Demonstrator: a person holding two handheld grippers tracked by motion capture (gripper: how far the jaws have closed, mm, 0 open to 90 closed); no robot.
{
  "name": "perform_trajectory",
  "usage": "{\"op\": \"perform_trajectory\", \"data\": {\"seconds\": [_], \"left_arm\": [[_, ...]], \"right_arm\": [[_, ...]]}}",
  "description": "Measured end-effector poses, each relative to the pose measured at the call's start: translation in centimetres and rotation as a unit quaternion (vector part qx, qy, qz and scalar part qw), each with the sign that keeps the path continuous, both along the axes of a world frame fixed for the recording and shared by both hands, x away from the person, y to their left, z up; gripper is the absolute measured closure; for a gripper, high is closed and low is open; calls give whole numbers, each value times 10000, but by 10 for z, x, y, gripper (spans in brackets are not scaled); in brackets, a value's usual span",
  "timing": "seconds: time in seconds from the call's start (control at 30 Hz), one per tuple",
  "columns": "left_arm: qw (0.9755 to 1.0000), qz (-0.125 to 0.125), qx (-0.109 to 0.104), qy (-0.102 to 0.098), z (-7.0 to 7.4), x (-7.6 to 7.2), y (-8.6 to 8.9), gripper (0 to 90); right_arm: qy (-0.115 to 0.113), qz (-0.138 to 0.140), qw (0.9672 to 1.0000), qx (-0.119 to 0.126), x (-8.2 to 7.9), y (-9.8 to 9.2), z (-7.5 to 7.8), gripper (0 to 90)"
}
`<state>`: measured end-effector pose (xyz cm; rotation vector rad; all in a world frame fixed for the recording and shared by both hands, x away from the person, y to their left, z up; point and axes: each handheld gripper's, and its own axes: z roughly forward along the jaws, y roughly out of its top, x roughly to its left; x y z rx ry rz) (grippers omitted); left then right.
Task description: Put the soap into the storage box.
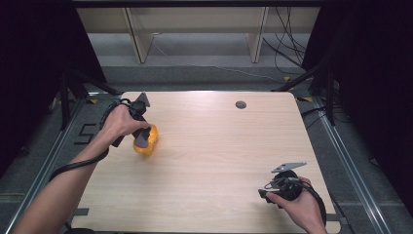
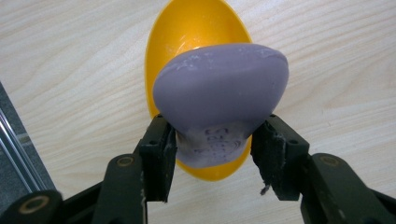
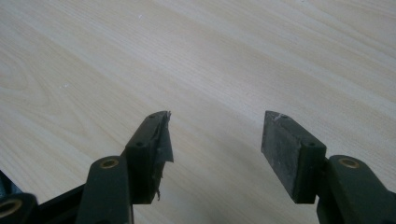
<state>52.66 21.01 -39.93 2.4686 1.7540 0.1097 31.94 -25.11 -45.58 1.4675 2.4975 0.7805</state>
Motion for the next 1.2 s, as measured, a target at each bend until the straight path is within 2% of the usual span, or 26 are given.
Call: {"op": "perform_trajectory", "data": {"seconds": [0.03, 0.07, 0.1, 0.13, 0.27, 0.33, 0.37, 0.47, 0.73, 0.87, 0.97, 1.0, 1.2], "left_arm": [[9999, 12, 28, 126, -1, 2, -1, 502], [9998, -21, 72, 169, -1, 4, -1, 502], [9999, 49, 50, 98, -4, 4, -1, 502], [9997, 12, 100, 203, -5, 6, -1, 502], [9997, 49, 117, 187, -13, 11, -3, 503], [9995, 13, 185, 266, -16, 13, -4, 503], [9996, 67, 169, 212, -19, 13, -5, 502], [9995, 67, 159, 254, -23, 15, -6, 503], [9994, 14, 219, 256, -29, 18, -7, 502], [9997, -61, 156, 156, -31, 16, -6, 500], [10000, -51, 74, -40, -29, 14, -4, 504], [9999, -99, 118, -14, -26, 13, -3, 504], [9993, -135, -103, -320, -12, 2, -2, 495]], "right_arm": [[-10, 5, 10000, -2, 0, 0, 0, 422], [-46, 11, 10000, 5, 0, 0, 0, 422], [-34, 2, 10000, 6, 0, 0, 0, 422], [-33, 2, 10000, 5, 0, 0, 0, 422], [-25, 8, 10000, -3, 0, -1, 0, 422], [-25, 6, 10000, 1, 0, -1, 0, 422], [-22, 3, 10000, 7, 0, 0, 0, 422], [-21, 3, 10000, 8, 0, 0, 0, 422], [-2, 18, 10000, -8, 0, -1, 0, 422], [-18, 24, 10000, -8, 1, -1, 0, 422], [-16, 20, 10000, -9, 0, -1, 0, 420], [-16, 20, 10000, -9, 0, -1, 0, 420], [-23, 15, 10000, -10, 0, -1, 0, 420]]}}
